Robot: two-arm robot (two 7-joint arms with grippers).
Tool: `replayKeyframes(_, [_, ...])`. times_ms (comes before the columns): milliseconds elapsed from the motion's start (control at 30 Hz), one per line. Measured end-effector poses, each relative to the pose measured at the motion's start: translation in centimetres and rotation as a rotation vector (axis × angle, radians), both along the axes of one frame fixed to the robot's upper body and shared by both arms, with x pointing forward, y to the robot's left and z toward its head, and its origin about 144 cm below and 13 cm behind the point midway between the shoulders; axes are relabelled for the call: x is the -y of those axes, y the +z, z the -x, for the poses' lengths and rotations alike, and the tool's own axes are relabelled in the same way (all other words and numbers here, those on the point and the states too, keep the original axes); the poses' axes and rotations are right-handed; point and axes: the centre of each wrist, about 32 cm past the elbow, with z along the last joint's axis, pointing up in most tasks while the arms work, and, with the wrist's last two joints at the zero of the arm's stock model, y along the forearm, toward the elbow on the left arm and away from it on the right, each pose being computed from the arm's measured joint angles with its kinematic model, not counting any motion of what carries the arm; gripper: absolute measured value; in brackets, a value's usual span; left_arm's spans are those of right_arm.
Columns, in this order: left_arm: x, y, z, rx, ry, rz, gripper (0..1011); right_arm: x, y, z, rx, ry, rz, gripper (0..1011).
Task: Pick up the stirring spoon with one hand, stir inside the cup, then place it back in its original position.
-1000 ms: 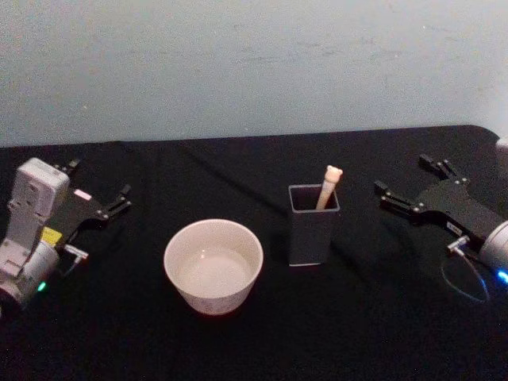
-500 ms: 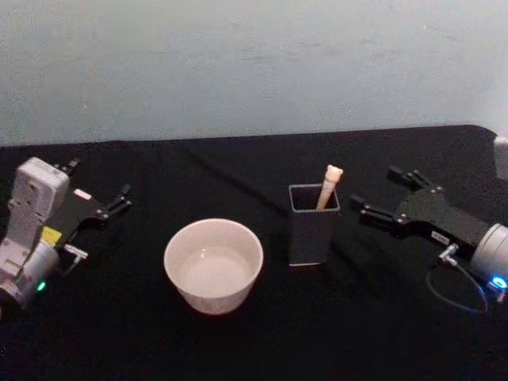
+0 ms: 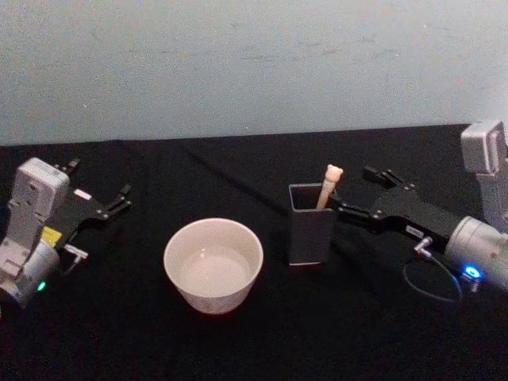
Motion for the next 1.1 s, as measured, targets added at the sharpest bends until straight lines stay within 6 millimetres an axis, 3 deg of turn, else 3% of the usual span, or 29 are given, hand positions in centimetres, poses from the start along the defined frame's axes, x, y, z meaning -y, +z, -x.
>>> replayKeyframes(500, [0.0,0.0,0.0,0.000,0.000,0.000,1001,-1.7,-0.5,-2.2,-0.021,-0.001,-0.004,1002])
replayKeyframes(1100, [0.0,0.0,0.0,0.000,0.000,0.000,1001,-2.1,-0.6,-2.9,-0.029,-0.010,-0.012,1002])
